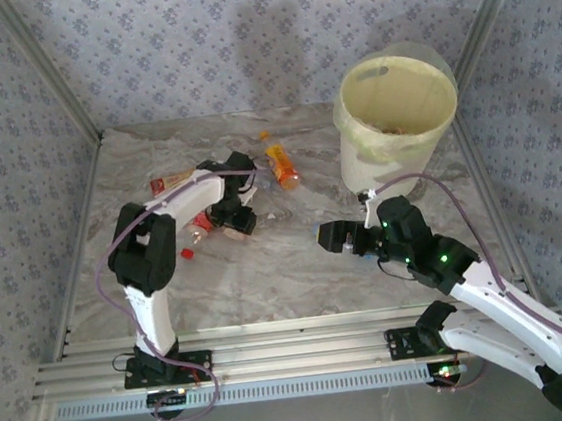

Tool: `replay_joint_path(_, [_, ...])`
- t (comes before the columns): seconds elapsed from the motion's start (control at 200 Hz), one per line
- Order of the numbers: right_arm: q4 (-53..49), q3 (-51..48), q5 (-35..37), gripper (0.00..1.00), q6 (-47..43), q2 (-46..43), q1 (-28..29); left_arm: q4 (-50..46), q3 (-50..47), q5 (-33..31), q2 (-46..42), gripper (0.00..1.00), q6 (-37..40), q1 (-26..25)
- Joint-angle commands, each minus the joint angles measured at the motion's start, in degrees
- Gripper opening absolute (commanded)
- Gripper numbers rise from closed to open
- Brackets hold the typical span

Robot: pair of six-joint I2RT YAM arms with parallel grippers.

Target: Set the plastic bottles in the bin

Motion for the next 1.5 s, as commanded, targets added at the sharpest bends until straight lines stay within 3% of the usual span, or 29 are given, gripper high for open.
replay_joint_path(0.0, [2.9,-0.5,0.5,0.97,3.9,-1.0,0.4,3.1,-4.0,8.2,-8.6,0.52,-4.2,-0.5])
replay_joint_path(0.315, [12.5,-0.9,-2.8,0.92,9.6,1.2,0.5,21.0,-21.5,31.2,-28.0,0.53,-14.4,-3.6])
replay_joint_path(0.56, [15.4,2.8,-4.9,0.86,8.3,7.1,0.9,30.2,-28.2,39.3,-36.0,0.53,-18.4,-8.8])
replay_joint_path(0.954, [17.4,8.1,-4.6,0.80,6.3,15.6,3.0,33.6,-29.9,40.0,-38.9,0.53,-19.1,-15.8])
replay_joint_path(1.284, [12.4,9.7,-0.1,0.63,3.4,15.5,3.6,35.0,-31.0,39.7,-38.5,0.54,-19.5,-18.2])
replay_joint_path(1.499, [11.3,9.7,1.0,0.61,2.9,15.1,3.4,35.4,-31.1,40.2,-38.5,0.54,-19.3,-19.5])
